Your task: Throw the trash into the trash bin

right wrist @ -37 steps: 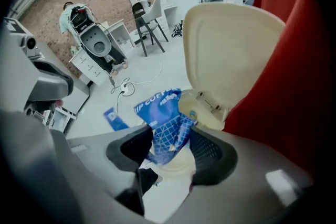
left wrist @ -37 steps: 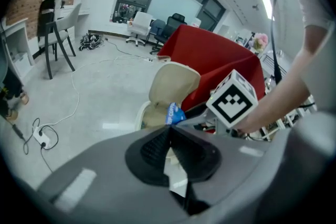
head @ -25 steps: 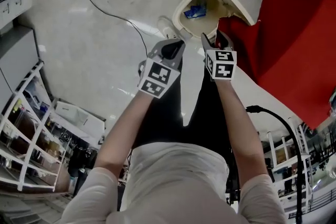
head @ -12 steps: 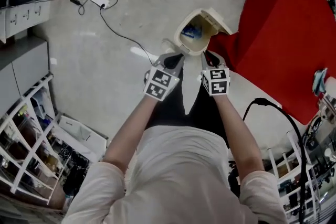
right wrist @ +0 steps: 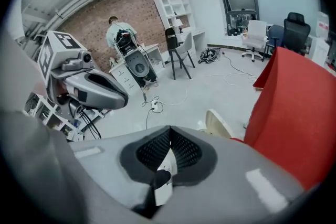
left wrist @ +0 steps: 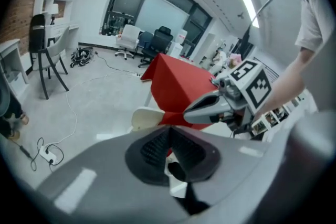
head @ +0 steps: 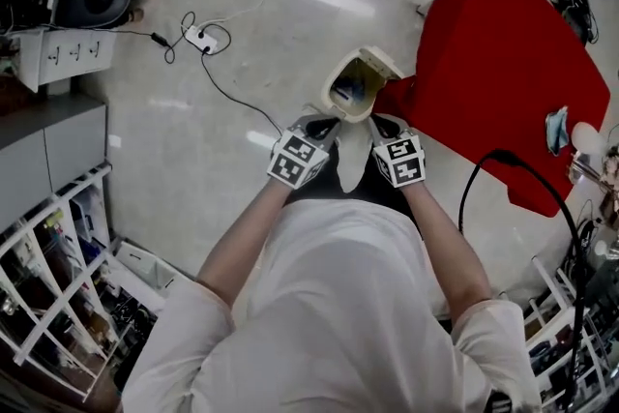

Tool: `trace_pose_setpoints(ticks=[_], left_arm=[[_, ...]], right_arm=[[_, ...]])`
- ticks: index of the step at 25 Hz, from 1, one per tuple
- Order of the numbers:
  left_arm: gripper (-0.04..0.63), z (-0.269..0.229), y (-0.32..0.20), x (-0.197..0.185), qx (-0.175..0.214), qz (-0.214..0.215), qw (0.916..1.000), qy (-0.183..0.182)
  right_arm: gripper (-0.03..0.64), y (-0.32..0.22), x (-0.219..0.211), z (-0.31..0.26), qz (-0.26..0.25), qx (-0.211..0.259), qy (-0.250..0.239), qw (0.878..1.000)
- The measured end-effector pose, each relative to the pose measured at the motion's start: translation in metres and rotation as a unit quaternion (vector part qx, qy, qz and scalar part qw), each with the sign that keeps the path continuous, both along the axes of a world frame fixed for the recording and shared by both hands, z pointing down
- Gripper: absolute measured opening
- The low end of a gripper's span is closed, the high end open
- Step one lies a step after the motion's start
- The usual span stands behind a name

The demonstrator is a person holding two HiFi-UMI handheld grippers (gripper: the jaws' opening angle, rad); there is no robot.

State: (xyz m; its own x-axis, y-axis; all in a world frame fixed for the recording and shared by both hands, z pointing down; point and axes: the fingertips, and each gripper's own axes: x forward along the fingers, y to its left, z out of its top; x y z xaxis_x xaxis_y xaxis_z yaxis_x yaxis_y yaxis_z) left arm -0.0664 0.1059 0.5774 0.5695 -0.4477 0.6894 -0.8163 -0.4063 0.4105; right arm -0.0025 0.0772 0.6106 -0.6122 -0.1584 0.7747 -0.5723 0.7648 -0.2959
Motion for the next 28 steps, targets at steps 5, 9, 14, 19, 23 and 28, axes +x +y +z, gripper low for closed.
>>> trace_pose_setpoints(ticks=[5, 9, 14, 19, 23, 28], left_arm=[[0.005, -0.021, 0.008, 0.012, -0.008, 0.027, 0.9996, -0.007], [0.005, -0.033, 0.016, 0.017, -0.015, 0.038, 0.9991, -0.013], [0.005, -0.05, 0.011, 0.026, -0.007, 0.048, 0.9988, -0.01], [0.005, -0.063, -0.005, 0.044, 0.01, 0.068, 0.9975, -0.011], [0.005, -0.078, -0.019, 0.072, 0.03, 0.088, 0.9957, -0.003], [0.005, -0.089, -0.036, 0.103, 0.042, 0.111, 0.9929, 0.0]], right_arm=[[0.0, 0.005, 0.008, -0.036, -0.014, 0.0, -0.017, 1.0], [0.0, 0.013, 0.014, -0.057, -0.021, -0.003, -0.025, 0.999], [0.0, 0.013, 0.021, -0.072, -0.019, -0.001, -0.035, 0.999], [0.0, -0.001, 0.036, -0.084, -0.006, 0.016, -0.042, 0.999], [0.002, -0.015, 0.065, -0.094, 0.01, 0.029, -0.044, 0.999], [0.018, -0.033, 0.103, -0.1, 0.035, 0.038, -0.046, 0.998]])
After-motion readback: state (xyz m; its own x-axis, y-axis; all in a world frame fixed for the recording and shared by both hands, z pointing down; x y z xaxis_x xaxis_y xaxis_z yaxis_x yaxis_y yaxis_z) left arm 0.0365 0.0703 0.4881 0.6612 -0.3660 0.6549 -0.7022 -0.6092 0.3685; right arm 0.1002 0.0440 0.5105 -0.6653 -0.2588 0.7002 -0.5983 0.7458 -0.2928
